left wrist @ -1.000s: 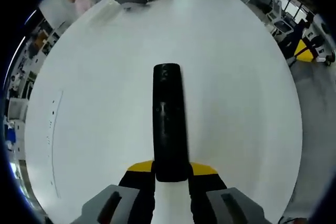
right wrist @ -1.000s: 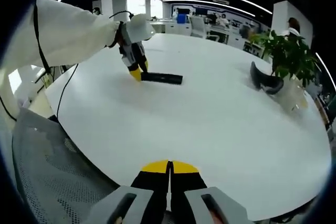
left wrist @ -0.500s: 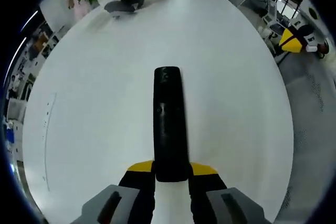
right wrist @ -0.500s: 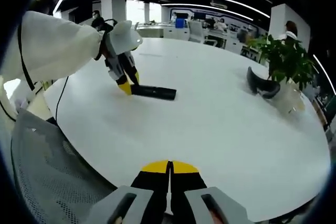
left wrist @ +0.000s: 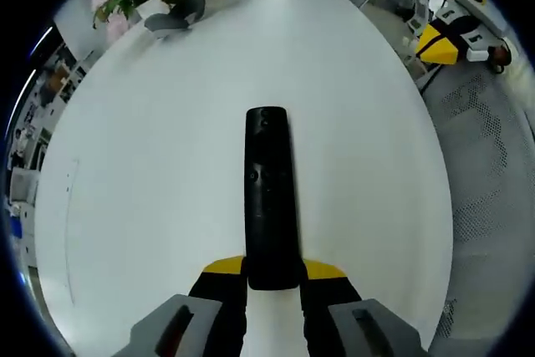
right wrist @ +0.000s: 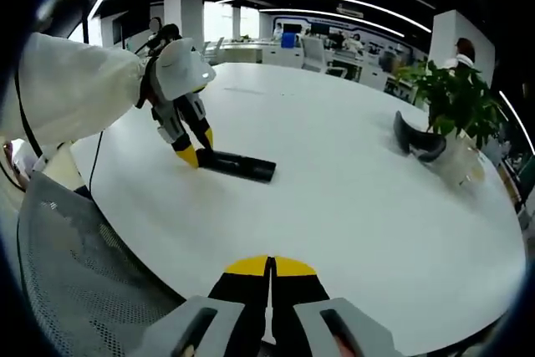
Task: Press the specified remote control buttons in sequence, fully releasing each button before pressing the next.
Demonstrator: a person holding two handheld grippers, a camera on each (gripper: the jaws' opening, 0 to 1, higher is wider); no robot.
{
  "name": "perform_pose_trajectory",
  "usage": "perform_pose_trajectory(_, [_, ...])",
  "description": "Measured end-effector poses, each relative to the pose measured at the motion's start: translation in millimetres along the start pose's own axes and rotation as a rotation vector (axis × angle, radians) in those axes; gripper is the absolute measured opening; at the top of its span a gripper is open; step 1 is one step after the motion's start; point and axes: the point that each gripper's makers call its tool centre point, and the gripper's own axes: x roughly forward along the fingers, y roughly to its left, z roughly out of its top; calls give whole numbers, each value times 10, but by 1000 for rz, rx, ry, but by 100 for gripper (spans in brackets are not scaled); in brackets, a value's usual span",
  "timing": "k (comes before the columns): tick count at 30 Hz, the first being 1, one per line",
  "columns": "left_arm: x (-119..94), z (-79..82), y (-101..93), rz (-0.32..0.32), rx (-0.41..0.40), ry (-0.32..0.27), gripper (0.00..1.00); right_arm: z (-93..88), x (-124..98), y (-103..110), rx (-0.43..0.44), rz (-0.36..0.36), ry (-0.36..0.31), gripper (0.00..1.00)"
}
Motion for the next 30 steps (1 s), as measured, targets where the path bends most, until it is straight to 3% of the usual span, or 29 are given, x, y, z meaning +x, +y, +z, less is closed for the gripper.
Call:
perform_pose_trajectory(7, [5, 7, -184, -5, 19, 6, 23, 6, -1, 16, -10, 4, -1, 0])
perform_pose_trajectory(20, [1, 42, -583, -12, 4, -72, 23, 10, 1, 77, -36, 26, 0, 0])
perform_pose_trajectory(30, [6, 62, -862, -18, 9, -86, 23, 37, -12, 97, -33, 41, -17, 0])
